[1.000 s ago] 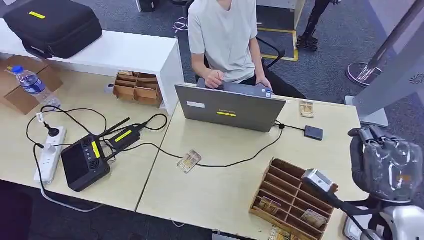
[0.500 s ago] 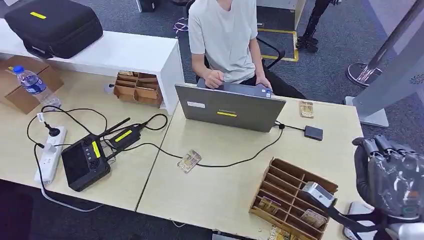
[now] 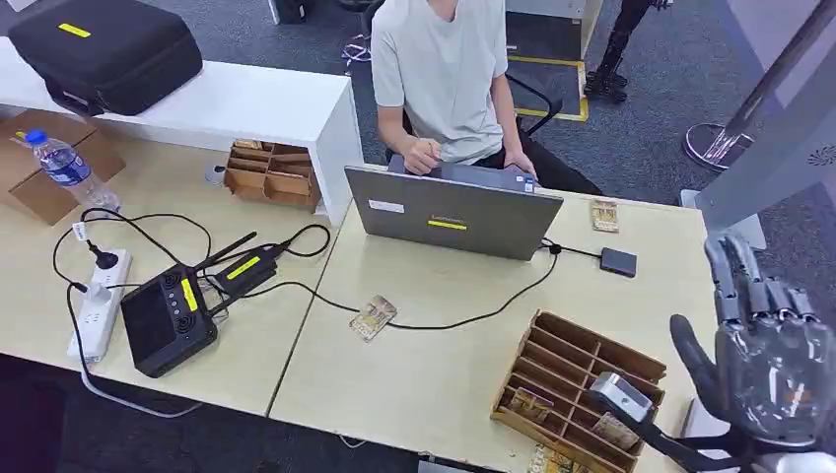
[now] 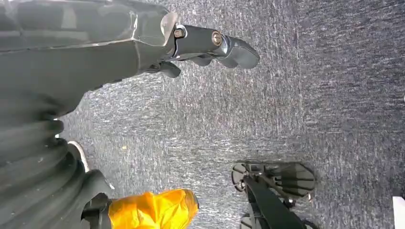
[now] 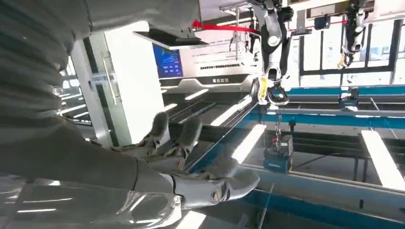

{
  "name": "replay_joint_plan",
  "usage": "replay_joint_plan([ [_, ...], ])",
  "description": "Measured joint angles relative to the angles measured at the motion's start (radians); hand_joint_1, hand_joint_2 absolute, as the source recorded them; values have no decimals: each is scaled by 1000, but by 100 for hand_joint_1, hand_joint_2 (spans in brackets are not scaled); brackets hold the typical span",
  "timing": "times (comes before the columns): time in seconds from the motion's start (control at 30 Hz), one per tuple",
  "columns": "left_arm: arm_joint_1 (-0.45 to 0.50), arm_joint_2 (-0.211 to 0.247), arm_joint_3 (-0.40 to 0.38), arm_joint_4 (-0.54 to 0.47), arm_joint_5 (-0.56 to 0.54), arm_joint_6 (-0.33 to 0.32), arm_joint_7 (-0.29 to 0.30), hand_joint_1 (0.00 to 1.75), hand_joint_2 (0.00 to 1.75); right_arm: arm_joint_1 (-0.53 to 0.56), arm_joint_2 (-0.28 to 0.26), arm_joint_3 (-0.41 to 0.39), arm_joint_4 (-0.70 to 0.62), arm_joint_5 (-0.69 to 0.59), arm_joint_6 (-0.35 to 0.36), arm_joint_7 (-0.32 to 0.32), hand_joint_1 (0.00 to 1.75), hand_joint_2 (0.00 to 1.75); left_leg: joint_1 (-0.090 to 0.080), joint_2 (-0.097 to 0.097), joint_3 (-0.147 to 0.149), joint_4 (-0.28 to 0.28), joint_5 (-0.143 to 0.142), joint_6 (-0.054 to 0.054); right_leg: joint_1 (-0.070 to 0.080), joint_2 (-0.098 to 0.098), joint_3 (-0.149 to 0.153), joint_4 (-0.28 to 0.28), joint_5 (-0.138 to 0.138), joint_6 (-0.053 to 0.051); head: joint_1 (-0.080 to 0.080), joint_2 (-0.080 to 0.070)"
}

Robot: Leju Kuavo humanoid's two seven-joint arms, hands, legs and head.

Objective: Pass the card to the sensor for recognition and then transmit it.

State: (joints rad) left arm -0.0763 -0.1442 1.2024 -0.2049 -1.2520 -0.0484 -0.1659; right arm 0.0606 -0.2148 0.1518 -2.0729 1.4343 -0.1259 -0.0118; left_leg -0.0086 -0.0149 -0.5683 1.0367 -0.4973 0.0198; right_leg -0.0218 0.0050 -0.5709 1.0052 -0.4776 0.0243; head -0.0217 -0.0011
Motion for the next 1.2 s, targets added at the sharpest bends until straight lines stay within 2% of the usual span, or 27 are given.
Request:
replay_joint_plan([
  [0.4, 0, 0, 1, 0, 2, 0, 3, 0, 175, 0, 0, 7, 0, 0, 3, 0, 0, 175, 0, 0, 0, 0, 0, 0, 0, 0, 0, 0, 0, 0, 0, 0],
  [0.57, 0, 0, 4, 0, 6, 0, 8, 0, 175, 1, 0, 10, 0, 0, 25, 0, 0, 175, 0, 0, 0, 0, 0, 0, 0, 0, 0, 0, 0, 0, 0, 0],
  [0.7, 0, 0, 11, 0, 15, 4, 8, 0, 175, 16, -15, 15, 2, -20, 111, 12, 0, 175, 0, 0, 0, 0, 0, 0, 0, 0, 0, 0, 0, 0, 0, 0],
  [0.77, 0, 1, 18, 0, 21, 6, 5, 0, 175, 34, -37, 23, 9, -56, 179, 21, 0, 175, 0, 0, 0, 0, 0, 0, 0, 0, 0, 0, 0, 0, 0, 0],
  [0.93, -1, 8, 27, 0, 26, 6, -3, 0, 175, 72, -91, 36, 37, -149, 275, 31, 0, 175, 0, 0, 0, 0, 0, 0, 0, 0, 0, 0, 0, 0, 0, 0],
  [1.2, -2, 15, 37, 0, 28, 8, -8, 0, 175, 97, -162, 62, 77, -225, 339, 52, 0, 175, 0, 0, 0, 0, 0, 0, 0, 0, 0, 0, 0, 0, 0, 0],
])
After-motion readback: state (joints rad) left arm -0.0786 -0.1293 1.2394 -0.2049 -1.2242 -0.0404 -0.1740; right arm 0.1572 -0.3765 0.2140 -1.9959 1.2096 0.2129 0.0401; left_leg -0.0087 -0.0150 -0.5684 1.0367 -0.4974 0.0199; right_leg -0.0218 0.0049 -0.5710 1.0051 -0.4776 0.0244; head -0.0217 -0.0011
